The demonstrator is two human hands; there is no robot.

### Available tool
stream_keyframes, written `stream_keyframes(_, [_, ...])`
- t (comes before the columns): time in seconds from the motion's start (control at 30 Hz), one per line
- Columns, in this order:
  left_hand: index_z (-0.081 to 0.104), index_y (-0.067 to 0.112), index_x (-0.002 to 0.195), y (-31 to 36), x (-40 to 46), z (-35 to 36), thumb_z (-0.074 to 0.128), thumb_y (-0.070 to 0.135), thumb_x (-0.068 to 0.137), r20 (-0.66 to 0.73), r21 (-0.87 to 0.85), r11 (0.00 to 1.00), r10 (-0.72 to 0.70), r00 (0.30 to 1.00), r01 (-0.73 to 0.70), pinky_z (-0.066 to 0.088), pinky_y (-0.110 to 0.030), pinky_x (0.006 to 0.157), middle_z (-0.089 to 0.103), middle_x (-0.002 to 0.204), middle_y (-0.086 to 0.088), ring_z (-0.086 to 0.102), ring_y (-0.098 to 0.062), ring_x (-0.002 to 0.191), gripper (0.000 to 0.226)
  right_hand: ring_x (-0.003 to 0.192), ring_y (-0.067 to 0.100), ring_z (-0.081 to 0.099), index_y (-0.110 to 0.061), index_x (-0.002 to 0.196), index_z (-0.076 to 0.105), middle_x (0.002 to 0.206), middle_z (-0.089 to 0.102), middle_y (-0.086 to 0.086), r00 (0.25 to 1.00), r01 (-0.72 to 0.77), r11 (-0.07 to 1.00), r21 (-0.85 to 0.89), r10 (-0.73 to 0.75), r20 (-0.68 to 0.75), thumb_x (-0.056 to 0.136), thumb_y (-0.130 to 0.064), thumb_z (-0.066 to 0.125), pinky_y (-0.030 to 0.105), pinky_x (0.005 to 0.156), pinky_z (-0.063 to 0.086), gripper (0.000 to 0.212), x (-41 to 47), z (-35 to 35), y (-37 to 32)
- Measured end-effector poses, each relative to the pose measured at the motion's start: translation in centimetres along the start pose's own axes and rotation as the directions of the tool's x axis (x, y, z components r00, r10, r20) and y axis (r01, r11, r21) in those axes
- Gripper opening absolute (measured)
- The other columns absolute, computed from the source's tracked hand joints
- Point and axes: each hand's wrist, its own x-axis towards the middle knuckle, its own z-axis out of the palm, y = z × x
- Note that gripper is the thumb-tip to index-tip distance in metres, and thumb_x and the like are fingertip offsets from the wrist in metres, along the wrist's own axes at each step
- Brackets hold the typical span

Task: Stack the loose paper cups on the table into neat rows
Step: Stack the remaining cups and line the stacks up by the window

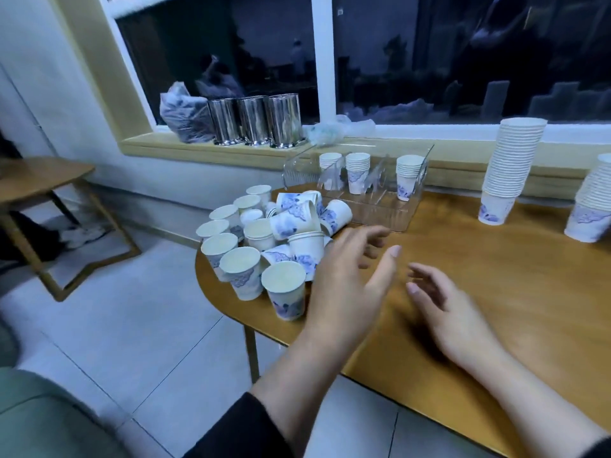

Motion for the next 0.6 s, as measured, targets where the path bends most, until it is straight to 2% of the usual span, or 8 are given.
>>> stream_keyframes(0.07, [0.072,0.012,0.102,-1.1,-1.5,-3.3,0.064,0.028,0.094,-0.141,0.106,0.990,0.108,0.984,-0.094,0.046,-0.017,0.082,0.066,0.096,0.004,0.061,-0.008,0.090,0.020,0.119,0.003,0.057,-0.036,0.130,0.054,0.130,0.061,-0.011,0.999,0.022,1.000,0.007,-0.022,0.030,0.087,-0.048,0.058,0.031,0.108,0.043,0.044,0.0,2.0,-0.5])
stream_keyframes(0.1, [0.073,0.010,0.098,-2.0,-2.4,-4.6,0.065,0.027,0.093,-0.205,0.168,0.979,0.152,0.967,-0.119,0.045,-0.019,0.082,0.066,0.094,0.002,0.061,-0.011,0.090,0.020,0.119,0.004,0.056,-0.037,0.131,0.053,0.131,0.058,-0.013,0.998,0.038,0.999,-0.002,-0.038,0.041,0.090,-0.045,0.060,0.036,0.108,0.043,0.043,0.1,2.9,-0.8])
stream_keyframes(0.17, [0.073,0.009,0.096,-3.9,-4.0,-6.6,0.068,0.028,0.090,-0.290,0.246,0.964,0.176,0.941,-0.105,0.046,-0.023,0.083,0.063,0.096,0.000,0.060,-0.015,0.093,0.021,0.119,0.002,0.054,-0.039,0.133,0.050,0.133,0.054,-0.015,0.996,0.076,0.997,-0.025,-0.075,0.050,0.094,-0.035,0.062,0.036,0.106,0.044,0.042,0.9,4.6,-1.8])
stream_keyframes(0.3, [0.073,0.015,0.106,-6.7,-5.4,-7.8,0.073,0.039,0.082,-0.319,0.259,0.960,-0.017,0.948,0.104,0.044,-0.021,0.095,0.054,0.117,0.003,0.056,-0.017,0.114,0.033,0.121,0.009,0.052,-0.037,0.139,0.043,0.136,0.048,-0.012,0.991,0.127,0.987,-0.101,-0.122,0.053,0.094,-0.030,0.064,0.032,0.102,0.044,0.051,3.8,7.1,-4.4])
stream_keyframes(0.4, [0.072,0.017,0.109,-8.2,-5.7,-7.7,0.082,0.033,0.081,-0.279,0.292,0.933,-0.126,0.952,0.209,0.045,-0.026,0.098,0.054,0.127,-0.002,0.053,-0.017,0.124,0.033,0.130,0.015,0.046,-0.032,0.146,0.036,0.144,0.042,-0.005,0.988,0.128,0.978,-0.166,-0.111,0.109,0.092,-0.029,0.066,0.037,0.110,0.038,0.062,6.3,8.7,-6.1])
stream_keyframes(0.47, [0.071,0.019,0.108,-8.9,-5.9,-7.5,0.083,0.031,0.080,-0.244,0.292,0.916,-0.207,0.947,0.275,0.040,-0.020,0.098,0.053,0.134,-0.001,0.049,-0.013,0.129,0.032,0.132,0.016,0.044,-0.028,0.148,0.033,0.147,0.039,-0.001,0.985,0.120,0.973,-0.199,-0.092,0.147,0.092,-0.029,0.066,0.033,0.113,0.034,0.065,7.6,9.7,-6.8])
stream_keyframes(0.53, [0.069,0.020,0.104,-9.2,-5.8,-7.2,0.083,0.031,0.079,-0.228,0.235,0.911,-0.286,0.931,0.338,0.034,-0.011,0.096,0.054,0.136,0.001,0.048,-0.011,0.130,0.031,0.131,0.018,0.043,-0.024,0.146,0.037,0.145,0.040,0.003,0.983,0.117,0.969,-0.218,-0.082,0.163,0.093,-0.028,0.066,0.030,0.112,0.032,0.061,8.5,10.6,-7.1])
stream_keyframes(0.6, [0.065,0.017,0.098,-9.6,-5.7,-6.7,0.085,0.028,0.078,-0.228,0.221,0.919,-0.278,0.933,0.328,0.040,-0.015,0.090,0.060,0.123,0.001,0.052,-0.011,0.118,0.030,0.129,0.019,0.046,-0.020,0.137,0.046,0.138,0.045,0.003,0.984,0.116,0.970,-0.213,-0.084,0.156,0.092,-0.026,0.067,0.032,0.111,0.034,0.050,9.1,11.4,-6.8])
